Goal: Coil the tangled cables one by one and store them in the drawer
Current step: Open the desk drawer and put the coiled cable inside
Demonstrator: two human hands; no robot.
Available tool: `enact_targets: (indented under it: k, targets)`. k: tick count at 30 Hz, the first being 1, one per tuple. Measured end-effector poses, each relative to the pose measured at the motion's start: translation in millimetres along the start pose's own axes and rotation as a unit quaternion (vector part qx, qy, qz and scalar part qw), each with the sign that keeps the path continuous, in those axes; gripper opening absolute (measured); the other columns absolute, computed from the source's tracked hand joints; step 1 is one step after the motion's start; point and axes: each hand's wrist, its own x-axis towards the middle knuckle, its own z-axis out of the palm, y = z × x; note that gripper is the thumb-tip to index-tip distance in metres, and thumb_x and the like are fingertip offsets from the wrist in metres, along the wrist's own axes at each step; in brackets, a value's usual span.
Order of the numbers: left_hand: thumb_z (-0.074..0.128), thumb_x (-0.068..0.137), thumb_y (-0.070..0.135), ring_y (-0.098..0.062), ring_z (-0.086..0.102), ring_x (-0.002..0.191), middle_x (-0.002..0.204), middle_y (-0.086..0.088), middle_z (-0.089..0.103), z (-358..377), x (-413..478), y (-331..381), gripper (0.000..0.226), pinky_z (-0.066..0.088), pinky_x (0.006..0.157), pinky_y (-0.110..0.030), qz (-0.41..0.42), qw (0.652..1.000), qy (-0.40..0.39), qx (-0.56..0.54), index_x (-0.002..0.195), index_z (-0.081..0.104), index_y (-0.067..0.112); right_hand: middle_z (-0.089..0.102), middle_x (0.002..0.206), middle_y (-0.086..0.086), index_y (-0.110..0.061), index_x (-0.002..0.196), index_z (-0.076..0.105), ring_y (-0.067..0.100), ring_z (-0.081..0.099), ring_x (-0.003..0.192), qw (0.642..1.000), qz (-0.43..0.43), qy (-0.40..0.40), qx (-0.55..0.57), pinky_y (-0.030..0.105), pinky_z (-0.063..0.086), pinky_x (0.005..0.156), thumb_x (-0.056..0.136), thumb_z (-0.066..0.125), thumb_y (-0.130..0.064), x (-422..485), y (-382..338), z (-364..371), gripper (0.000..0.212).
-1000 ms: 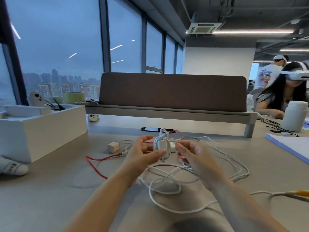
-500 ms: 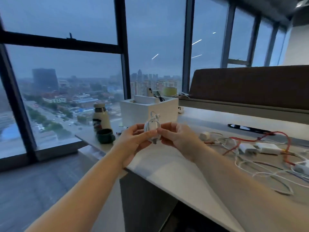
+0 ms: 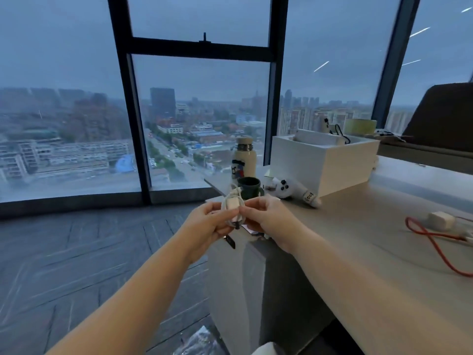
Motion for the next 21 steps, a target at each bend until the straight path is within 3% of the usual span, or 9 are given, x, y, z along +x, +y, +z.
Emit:
enact_targets:
  k: [5,10,14,17,21]
  targets:
    - [0.080,0.064,0.031,-0.020,0.067,0.103,0.111,-0.008,0.069,-13.3,8.3,-4.6,0.059,0.054,0.089,-0.033,0.012,0.999,0.025,0.020,0.116,0.059,0.013,0.067,0.102,0.013,-0.003,0.115,0.057,0.018,0.066,0.084,0.993,0.035,-0.042,0.105,0.020,0.054,0.067,0.088,0.065,-0.015,12.0,0.5,2.8,0.030]
    - [0.081,0.060,0.031,-0.022,0.068,0.101,0.111,-0.011,0.068,-16.4,16.7,-6.4,0.061,0.055,0.087,-0.033,0.016,0.999,0.039,0.011,0.113,0.058,0.010,0.068,0.094,0.015,0.005,0.113,0.060,0.014,0.068,0.073,0.986,0.027,-0.040,0.162,0.016,0.053,0.059,0.087,0.064,-0.007,21.7,1.3,3.5,0.029]
    - [0.074,0.071,0.034,-0.024,0.067,0.101,0.112,-0.012,0.067,-28.0,27.1,-17.7,0.053,0.055,0.082,-0.032,0.001,0.998,0.033,-0.046,0.116,0.058,0.009,0.067,0.097,0.019,0.007,0.112,0.059,0.014,0.066,0.070,0.984,0.023,-0.008,0.179,0.013,0.049,0.052,0.088,0.062,-0.005,31.2,5.9,6.4,0.027]
    - [0.065,0.086,0.032,-0.024,0.065,0.098,0.109,-0.011,0.066,-41.3,43.3,-46.0,0.038,0.056,0.079,-0.034,-0.064,0.992,0.095,-0.046,0.113,0.058,0.007,0.067,0.106,0.021,0.004,0.112,0.060,0.018,0.067,0.078,0.983,0.036,0.003,0.178,0.015,0.052,0.056,0.087,0.065,-0.007,40.1,12.6,8.4,0.028]
    - [0.060,0.092,0.017,-0.022,0.063,0.087,0.102,-0.012,0.064,-46.8,76.5,-90.6,0.024,0.056,0.070,-0.031,-0.150,0.976,0.155,-0.040,0.111,0.056,0.004,0.070,0.103,0.014,-0.004,0.107,0.062,0.018,0.069,0.082,0.985,0.054,-0.005,0.166,0.021,0.055,0.066,0.085,0.067,-0.010,53.6,20.9,9.1,0.023]
